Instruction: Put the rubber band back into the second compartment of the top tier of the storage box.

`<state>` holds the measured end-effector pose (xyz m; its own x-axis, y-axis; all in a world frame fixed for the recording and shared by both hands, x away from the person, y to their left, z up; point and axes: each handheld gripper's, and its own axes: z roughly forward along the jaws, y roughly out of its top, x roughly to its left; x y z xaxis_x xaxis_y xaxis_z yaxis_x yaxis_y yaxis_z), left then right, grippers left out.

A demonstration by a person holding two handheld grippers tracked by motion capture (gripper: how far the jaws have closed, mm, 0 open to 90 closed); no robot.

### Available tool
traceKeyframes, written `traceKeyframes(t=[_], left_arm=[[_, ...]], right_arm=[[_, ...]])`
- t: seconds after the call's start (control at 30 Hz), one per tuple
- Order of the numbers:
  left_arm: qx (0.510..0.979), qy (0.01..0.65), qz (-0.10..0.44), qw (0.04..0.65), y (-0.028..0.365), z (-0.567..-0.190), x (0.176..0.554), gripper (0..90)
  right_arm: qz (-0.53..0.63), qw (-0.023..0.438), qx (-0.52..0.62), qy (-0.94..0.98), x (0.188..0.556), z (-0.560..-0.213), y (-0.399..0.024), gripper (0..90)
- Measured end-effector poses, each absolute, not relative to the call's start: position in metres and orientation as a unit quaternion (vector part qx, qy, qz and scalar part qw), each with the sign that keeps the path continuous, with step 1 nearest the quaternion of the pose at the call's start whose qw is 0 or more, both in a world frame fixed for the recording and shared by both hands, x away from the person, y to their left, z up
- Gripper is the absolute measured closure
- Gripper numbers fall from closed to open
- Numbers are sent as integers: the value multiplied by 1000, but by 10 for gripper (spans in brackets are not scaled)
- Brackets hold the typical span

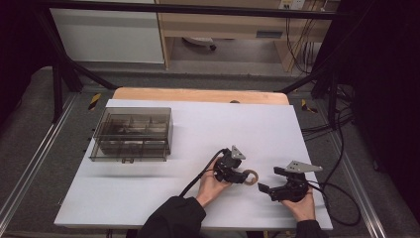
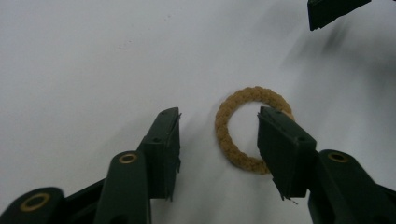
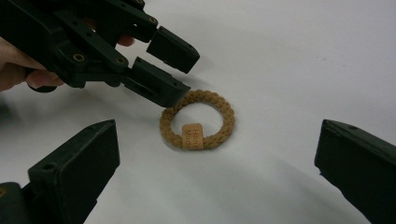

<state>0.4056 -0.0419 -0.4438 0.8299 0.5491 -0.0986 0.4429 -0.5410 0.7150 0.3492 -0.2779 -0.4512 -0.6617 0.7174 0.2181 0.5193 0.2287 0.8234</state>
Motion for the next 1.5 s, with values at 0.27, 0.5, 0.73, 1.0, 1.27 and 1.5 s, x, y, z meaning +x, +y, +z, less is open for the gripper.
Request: traceKeyframes(t=[0.27, 0.5, 0.73, 1.0, 1.27, 1.5], left_arm=[[879, 279, 76, 379, -47, -446, 403, 654], [881, 278, 79, 374, -50, -447, 401, 733], [882, 279, 89, 369, -53, -449, 400, 795], [882, 283, 89, 366, -55, -449, 400, 833], [883, 285, 92, 362, -56, -448, 400, 848], [880, 289, 87, 366, -55, -448, 401, 859]], right_arm=[[477, 104, 398, 777, 349, -451, -278, 7], [477, 104, 397, 777, 349, -451, -278, 7], [477, 104, 397, 777, 349, -451, -278, 7], [477, 104, 398, 777, 349, -451, -278, 7], [476, 104, 398, 777, 349, -451, -278, 7], [476, 105, 397, 778, 349, -451, -278, 7]])
